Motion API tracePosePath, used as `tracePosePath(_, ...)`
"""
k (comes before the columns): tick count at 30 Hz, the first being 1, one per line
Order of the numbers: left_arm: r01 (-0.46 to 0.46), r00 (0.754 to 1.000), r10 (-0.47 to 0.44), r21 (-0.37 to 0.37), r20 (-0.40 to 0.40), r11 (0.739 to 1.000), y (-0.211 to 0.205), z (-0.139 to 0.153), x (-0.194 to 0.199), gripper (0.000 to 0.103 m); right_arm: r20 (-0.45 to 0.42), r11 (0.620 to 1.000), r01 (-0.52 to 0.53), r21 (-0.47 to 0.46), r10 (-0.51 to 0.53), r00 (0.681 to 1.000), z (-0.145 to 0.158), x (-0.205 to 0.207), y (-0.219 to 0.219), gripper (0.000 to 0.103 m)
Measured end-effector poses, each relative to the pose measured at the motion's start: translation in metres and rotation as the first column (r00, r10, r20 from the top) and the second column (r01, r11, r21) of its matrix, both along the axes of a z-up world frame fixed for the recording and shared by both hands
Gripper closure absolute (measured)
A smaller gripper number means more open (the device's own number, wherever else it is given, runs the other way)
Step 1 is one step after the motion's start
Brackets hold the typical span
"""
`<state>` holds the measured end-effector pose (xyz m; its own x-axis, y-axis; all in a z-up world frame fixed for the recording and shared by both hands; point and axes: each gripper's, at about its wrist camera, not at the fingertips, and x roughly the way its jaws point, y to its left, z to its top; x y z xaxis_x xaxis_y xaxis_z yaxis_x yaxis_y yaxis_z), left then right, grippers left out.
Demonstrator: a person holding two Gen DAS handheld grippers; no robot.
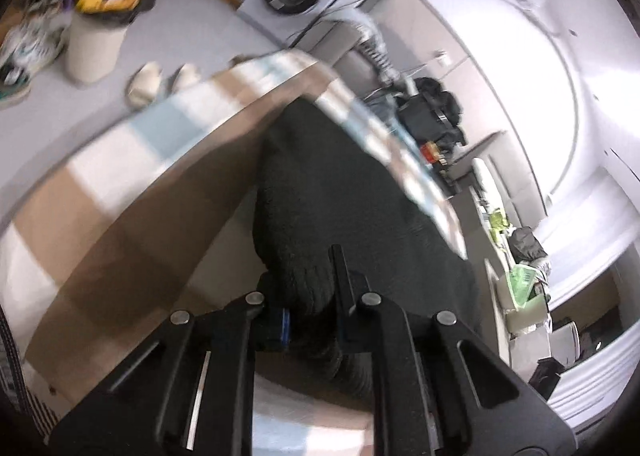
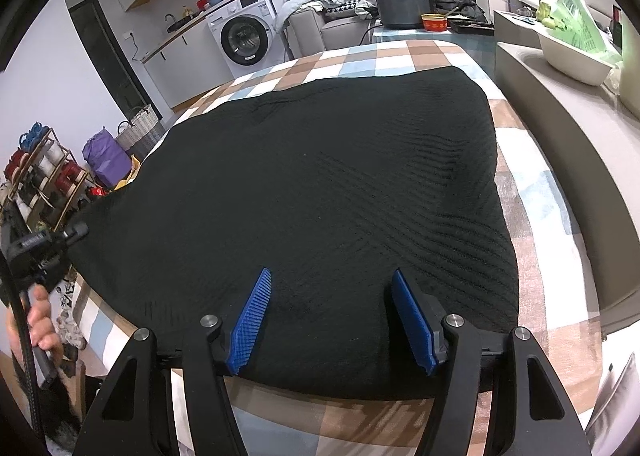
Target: Fold small clothes
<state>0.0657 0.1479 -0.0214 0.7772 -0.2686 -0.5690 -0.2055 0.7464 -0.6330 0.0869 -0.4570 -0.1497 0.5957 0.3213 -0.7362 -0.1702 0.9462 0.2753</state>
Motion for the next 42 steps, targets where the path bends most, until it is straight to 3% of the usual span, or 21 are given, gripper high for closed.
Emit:
tracePosePath(5,0.117,0.985,-0.13,0.117,0.117,0.986,-0.051,0.055,0.028,0.092,0.004,1.0,0.006,0.001,-0.006,1.0,0.001,-0.001,-0.002,0.039)
tracePosePath(9,0.294,0.934,-0.331,0.235,0.137,0.926,-0.131,0.088,0.068,0.092,0.006,1.0,0.02,0.007,-0.02,1.0,0.002,-0.001,-0.008,0.039)
tracePosePath(12,0.438,0.868,-0.485,0.293,0.109,0.85,-0.201,0.09,0.084,0.092,0.009,0.999,0.043,0.01,-0.043,0.999,0.004,-0.001,-0.016,0.039)
tracePosePath(14,0.549,0.801,-0.595,0.314,0.068,0.774,-0.253,0.083,0.084,0.091,0.014,0.998,0.064,0.016,-0.064,0.998,0.006,-0.001,-0.025,0.039)
tracePosePath(16,0.675,0.71,-0.704,0.311,-0.026,0.669,-0.298,0.062,0.087,0.088,0.017,0.996,0.086,0.012,-0.086,0.996,0.008,-0.002,-0.032,0.039)
tracePosePath(18,0.748,0.643,-0.759,0.291,-0.1,0.596,-0.324,0.046,0.082,0.085,0.017,0.995,0.103,0.013,-0.103,0.995,0.01,-0.002,-0.036,0.039)
tracePosePath(20,0.787,0.603,-0.787,0.263,-0.134,0.558,-0.332,0.031,0.073,0.084,0.021,0.993,0.117,0.012,-0.117,0.993,0.012,-0.002,-0.04,0.039)
tracePosePath(22,0.796,0.588,-0.799,0.26,-0.123,0.546,-0.328,0.028,0.062,0.079,0.027,0.993,0.121,0.009,-0.122,0.992,0.013,-0.003,-0.041,0.039)
tracePosePath(24,0.787,0.597,-0.795,0.268,-0.105,0.555,-0.317,0.031,0.053,0.059,0.029,0.992,0.122,0.016,-0.123,0.992,0.015,-0.004,-0.041,0.039)
tracePosePath(26,0.759,0.627,-0.776,0.278,-0.071,0.588,-0.297,0.037,0.045,0.049,0.033,0.993,0.116,0.032,-0.117,0.993,0.016,-0.005,-0.04,0.039)
tracePosePath(31,0.663,0.731,-0.681,0.284,-0.046,0.692,-0.23,0.033,0.045,0.048,0.05,0.996,0.073,0.052,-0.076,0.996,0.02,-0.005,-0.034,0.039)
tracePosePath(34,0.615,0.776,-0.627,0.302,-0.07,0.728,-0.204,0.025,0.049,0.048,0.044,0.997,0.022,0.068,-0.025,0.999,0.021,-0.003,-0.021,0.039)
tracePosePath(37,0.6,0.791,-0.602,0.328,-0.107,0.73,-0.19,0.012,0.053,0.048,0.038,0.998,-0.023,0.066,0.021,0.999,0.02,-0.001,-0.007,0.044)
tracePosePath(42,0.614,0.775,-0.62,0.375,-0.119,0.695,-0.193,-0.002,0.051,0.048,0.011,0.99,-0.099,0.105,0.098,0.995,0.016,0.008,0.017,0.056)
